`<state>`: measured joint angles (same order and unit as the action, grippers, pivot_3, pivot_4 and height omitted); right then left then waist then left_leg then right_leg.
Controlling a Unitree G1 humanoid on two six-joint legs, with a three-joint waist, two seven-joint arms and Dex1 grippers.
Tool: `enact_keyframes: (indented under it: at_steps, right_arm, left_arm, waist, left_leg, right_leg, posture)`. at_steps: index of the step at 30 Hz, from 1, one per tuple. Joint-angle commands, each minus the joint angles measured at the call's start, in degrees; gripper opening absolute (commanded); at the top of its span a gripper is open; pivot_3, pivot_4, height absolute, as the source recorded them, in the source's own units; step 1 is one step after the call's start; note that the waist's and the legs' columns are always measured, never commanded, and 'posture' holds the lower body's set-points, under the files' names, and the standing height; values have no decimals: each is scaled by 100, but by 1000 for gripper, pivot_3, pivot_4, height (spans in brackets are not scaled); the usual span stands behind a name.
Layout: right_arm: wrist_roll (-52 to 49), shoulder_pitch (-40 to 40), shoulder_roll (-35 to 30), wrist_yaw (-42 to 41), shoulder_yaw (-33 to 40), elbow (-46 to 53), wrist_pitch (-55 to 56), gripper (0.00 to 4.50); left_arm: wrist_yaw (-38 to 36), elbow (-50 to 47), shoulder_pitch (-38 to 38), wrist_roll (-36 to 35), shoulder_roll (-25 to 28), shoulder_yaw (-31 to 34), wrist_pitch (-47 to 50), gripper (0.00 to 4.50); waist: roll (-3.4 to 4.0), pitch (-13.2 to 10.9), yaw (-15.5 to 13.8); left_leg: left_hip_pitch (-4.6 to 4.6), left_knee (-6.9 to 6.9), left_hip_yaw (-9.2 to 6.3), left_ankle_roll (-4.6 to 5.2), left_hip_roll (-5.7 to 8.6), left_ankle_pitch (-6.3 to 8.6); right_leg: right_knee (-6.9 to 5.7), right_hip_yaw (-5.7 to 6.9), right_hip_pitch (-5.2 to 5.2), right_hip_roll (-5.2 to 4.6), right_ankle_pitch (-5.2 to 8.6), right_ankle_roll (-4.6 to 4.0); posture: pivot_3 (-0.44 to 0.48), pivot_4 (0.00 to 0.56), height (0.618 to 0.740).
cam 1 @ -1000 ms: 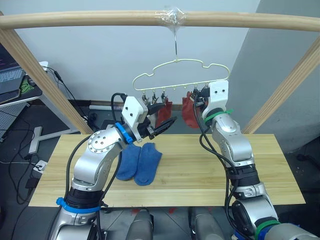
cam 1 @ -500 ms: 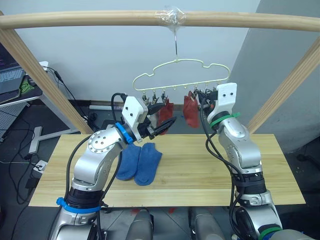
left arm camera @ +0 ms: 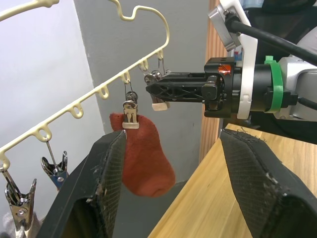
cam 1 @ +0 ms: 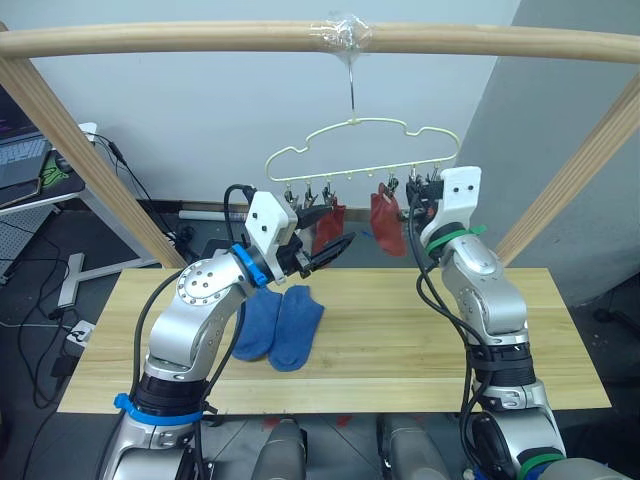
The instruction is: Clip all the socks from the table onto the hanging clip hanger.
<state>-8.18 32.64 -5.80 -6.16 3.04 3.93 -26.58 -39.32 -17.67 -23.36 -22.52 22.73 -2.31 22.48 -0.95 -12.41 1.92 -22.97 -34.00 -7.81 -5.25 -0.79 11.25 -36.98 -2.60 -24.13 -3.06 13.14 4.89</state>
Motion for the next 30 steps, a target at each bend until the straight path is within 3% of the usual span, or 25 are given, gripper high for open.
enact_keyframes:
  at_steps: [1, 10, 16, 30]
  right_arm:
    - [-73, 164, 31, 18, 56, 96, 23, 122]
    - [-45, 181, 10, -74, -6, 56, -18, 122]
    - [15, 251, 53, -47, -59, -16, 19, 2141]
    - [43, 300, 105, 92, -58, -84, 125, 2141]
  left_arm:
    - [18, -273, 14, -50, 11, -11, -19, 3112]
    - [32, -272, 20, -38, 3, -21, -14, 3112]
    - [21, -262, 13, -35, 14, -16, -22, 3112]
    - [25, -282, 15, -35, 5, -31, -19, 3112]
  waist:
    - [0, 0, 0]
    - [0, 0, 0]
    - [0, 0, 0]
    - [0, 0, 0]
  left_leg:
    - [0, 0, 0, 0, 0, 0]
    - [0, 0, 0, 0, 0, 0]
    - [0, 0, 0, 0, 0, 0]
    - [0, 0, 0, 0, 0, 0]
  right_leg:
    - [0, 0, 0, 0, 0, 0]
    - [0, 0, 0, 0, 0, 0]
    - [0, 0, 0, 0, 0, 0]
    - [1, 0, 0, 0, 0, 0]
  posture:
    - [56, 194, 740]
    - [60, 197, 740]
    - [62, 197, 740]
    - [66, 197, 740]
